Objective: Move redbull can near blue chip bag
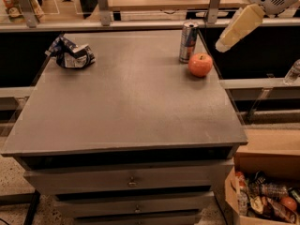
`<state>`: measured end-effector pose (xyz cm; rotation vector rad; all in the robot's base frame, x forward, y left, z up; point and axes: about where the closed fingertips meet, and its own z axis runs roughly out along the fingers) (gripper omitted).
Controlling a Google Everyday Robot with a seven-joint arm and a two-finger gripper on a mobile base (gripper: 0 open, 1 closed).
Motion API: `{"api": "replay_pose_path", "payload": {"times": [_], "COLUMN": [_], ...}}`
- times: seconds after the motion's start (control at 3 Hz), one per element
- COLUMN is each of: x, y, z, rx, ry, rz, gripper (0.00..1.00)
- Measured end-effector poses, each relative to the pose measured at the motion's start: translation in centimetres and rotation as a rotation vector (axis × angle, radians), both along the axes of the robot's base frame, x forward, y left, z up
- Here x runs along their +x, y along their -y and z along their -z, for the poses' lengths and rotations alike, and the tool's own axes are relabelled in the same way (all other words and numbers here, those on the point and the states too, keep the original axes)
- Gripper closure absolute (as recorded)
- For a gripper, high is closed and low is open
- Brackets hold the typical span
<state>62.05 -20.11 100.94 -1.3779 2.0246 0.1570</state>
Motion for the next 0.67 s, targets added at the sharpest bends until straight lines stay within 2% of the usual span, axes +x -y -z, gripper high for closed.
{"api": "replay_pose_path", "payload": {"times": [0.33, 0.67], "x": [0.4, 2.1], "y": [0.0, 0.3], "z": [0.1, 0.0], "rx": [0.025, 0.093], "ry": [0.002, 0.025], "rz": [0.000, 0.022], "gripper": [0.00, 0.00]}}
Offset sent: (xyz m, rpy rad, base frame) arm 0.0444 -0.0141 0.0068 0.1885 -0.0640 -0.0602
